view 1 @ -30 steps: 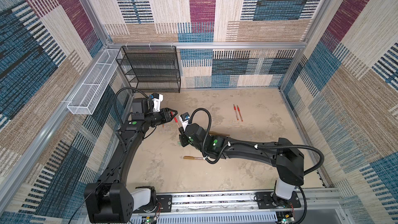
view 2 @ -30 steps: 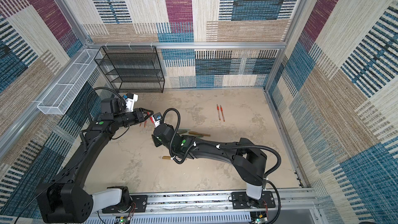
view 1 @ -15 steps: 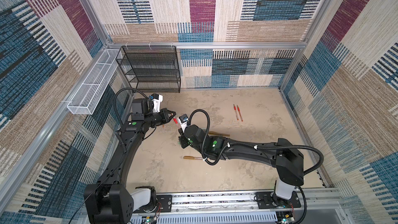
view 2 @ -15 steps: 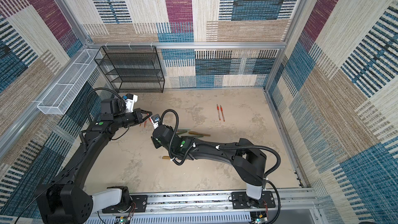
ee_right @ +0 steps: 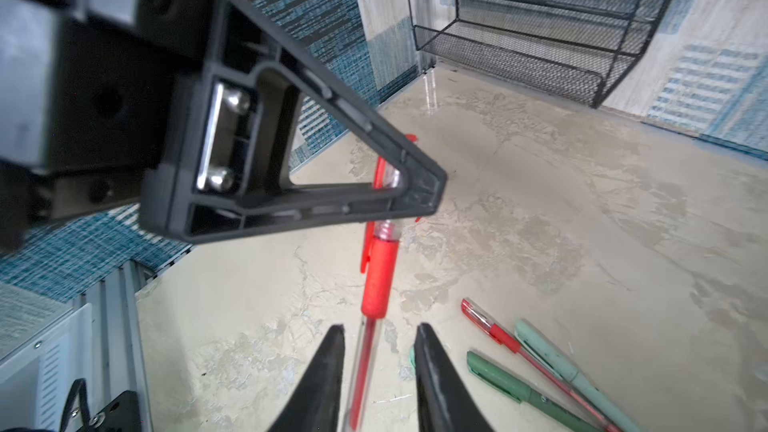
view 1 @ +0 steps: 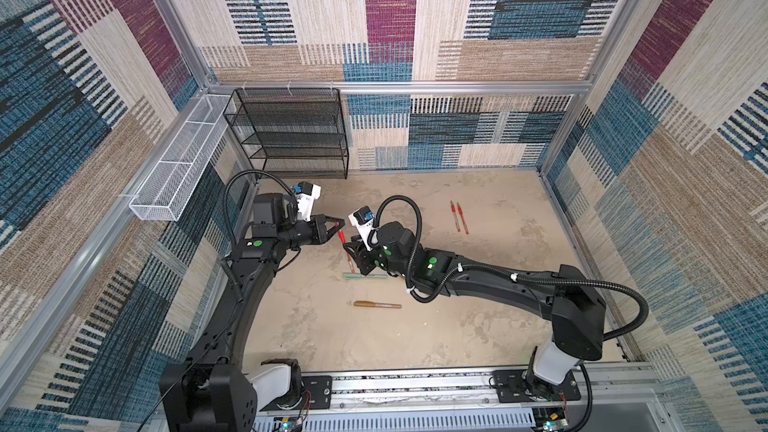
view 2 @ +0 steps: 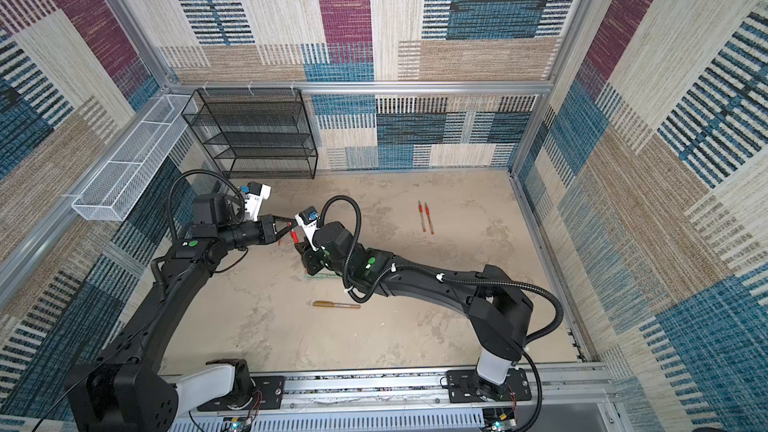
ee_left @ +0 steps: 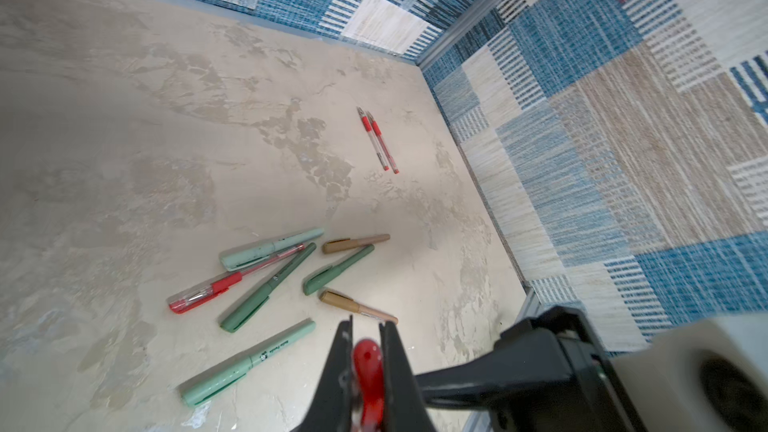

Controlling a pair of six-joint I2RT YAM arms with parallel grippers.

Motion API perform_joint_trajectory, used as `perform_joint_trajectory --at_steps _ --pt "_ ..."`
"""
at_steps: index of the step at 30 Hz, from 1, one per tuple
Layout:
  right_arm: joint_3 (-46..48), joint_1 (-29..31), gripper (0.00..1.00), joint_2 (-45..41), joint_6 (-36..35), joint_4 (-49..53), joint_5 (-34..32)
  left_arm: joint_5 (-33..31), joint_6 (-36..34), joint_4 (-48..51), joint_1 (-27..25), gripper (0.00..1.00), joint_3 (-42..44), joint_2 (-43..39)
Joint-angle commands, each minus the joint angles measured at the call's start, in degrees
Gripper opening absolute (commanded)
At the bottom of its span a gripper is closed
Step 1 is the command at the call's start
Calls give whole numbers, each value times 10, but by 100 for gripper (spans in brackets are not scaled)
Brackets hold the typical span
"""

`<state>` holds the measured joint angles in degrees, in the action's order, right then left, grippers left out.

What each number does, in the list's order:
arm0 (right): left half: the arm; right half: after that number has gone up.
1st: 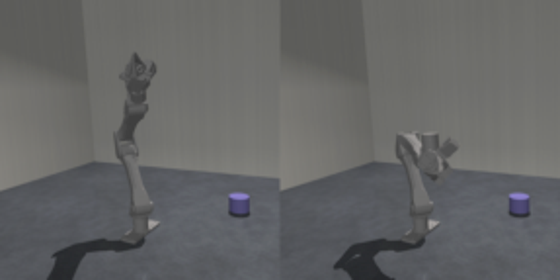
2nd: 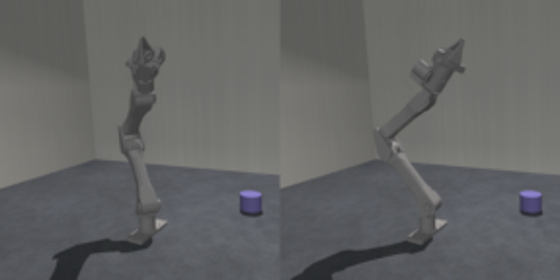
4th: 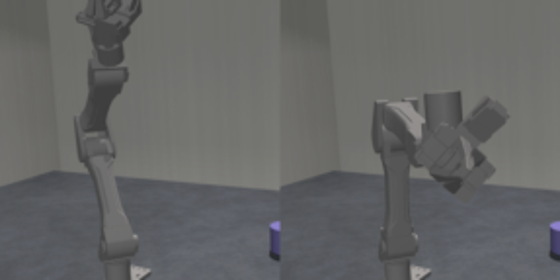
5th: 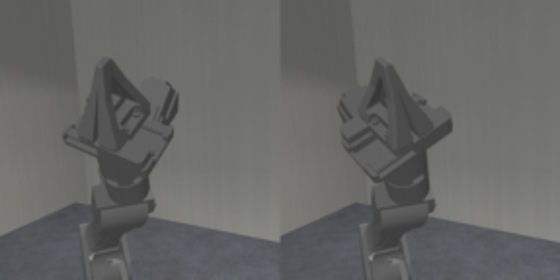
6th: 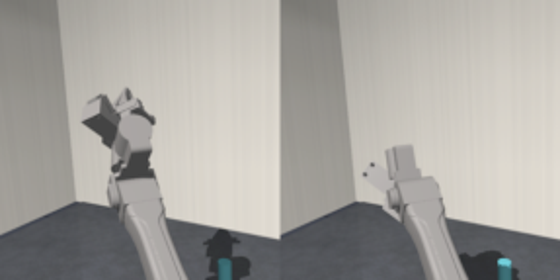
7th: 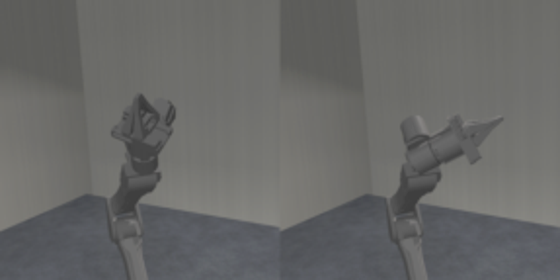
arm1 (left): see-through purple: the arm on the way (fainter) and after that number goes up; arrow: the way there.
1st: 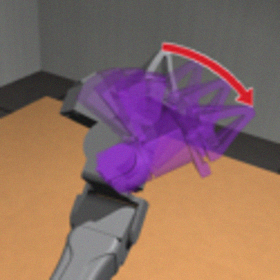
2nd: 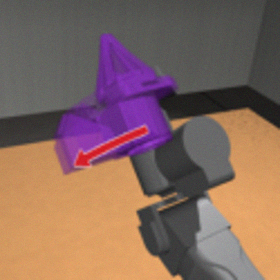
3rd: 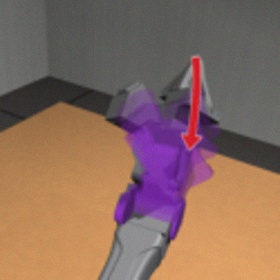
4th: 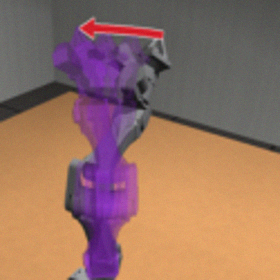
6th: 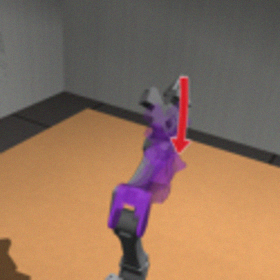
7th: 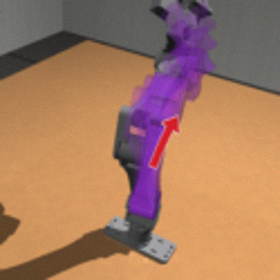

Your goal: Open the pen caps

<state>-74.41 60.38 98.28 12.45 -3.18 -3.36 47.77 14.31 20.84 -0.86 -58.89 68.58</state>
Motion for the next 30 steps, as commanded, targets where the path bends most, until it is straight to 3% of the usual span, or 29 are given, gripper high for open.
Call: perform_joint_trajectory --at_steps 1,8,11,19,23,27,30 --pt "-12 0 31 8 10 -13 47 44 -28 -12 0 0 -2 -3" --pt "3 -4 9 12 23 -27 49 33 -31 -4 0 0 -5 -1" --pt "25 -4 9 7 28 -44 47 32 -30 -7 0 0 -4 -2" --pt "28 -7 21 17 40 -51 58 42 -20 -18 0 0 3 -5" --pt "14 -8 17 28 40 -36 59 41 -19 -8 1 0 -3 -5" --pt "32 -10 0 18 41 -56 51 39 -20 -20 1 0 7 -7" --pt "31 -12 0 16 43 -40 52 32 -28 -2 1 0 -3 -8"
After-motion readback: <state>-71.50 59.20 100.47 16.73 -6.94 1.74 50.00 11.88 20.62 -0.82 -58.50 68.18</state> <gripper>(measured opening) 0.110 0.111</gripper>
